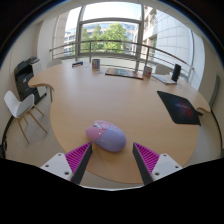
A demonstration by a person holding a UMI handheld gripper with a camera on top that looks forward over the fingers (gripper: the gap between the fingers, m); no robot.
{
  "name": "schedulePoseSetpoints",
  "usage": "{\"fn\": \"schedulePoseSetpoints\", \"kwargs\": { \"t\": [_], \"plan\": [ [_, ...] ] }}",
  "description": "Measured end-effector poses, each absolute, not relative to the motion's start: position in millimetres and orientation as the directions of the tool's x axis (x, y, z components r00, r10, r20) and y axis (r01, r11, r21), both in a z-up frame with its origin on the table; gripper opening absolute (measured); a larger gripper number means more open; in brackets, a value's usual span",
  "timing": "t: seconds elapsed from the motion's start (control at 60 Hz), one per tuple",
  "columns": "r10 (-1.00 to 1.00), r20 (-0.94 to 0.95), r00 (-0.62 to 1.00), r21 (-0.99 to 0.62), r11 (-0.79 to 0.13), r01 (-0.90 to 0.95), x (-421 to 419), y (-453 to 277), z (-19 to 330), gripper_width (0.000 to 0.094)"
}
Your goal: Arrange mouse
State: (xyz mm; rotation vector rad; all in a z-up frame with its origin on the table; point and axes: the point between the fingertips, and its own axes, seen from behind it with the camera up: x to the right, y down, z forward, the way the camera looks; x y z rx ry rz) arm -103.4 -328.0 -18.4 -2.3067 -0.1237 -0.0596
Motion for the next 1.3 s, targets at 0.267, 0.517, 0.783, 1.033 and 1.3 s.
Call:
{"fn": "schedulePoseSetpoints", "kwargs": {
  "t": [0.267, 0.517, 0.783, 1.033, 1.3],
  "plan": [
    [0.07, 0.096, 0.993, -0.752, -0.649, 0.118, -99, -263, -16, 0.0819],
    [0.085, 0.036, 0.996, -0.748, -0.659, 0.083, -102, -248, -20, 0.0521],
    [0.16, 0.005, 0.987, -0.81, -0.578, 0.097, -114, -221, 59, 0.042],
    [0.112, -0.089, 0.99, -0.958, -0.281, -0.054, 24, -131, 263, 0.0419],
    [-0.047, 0.014, 0.999, -0.841, -0.541, -0.014, 249, -76, 99, 0.0417]
  ]
}}
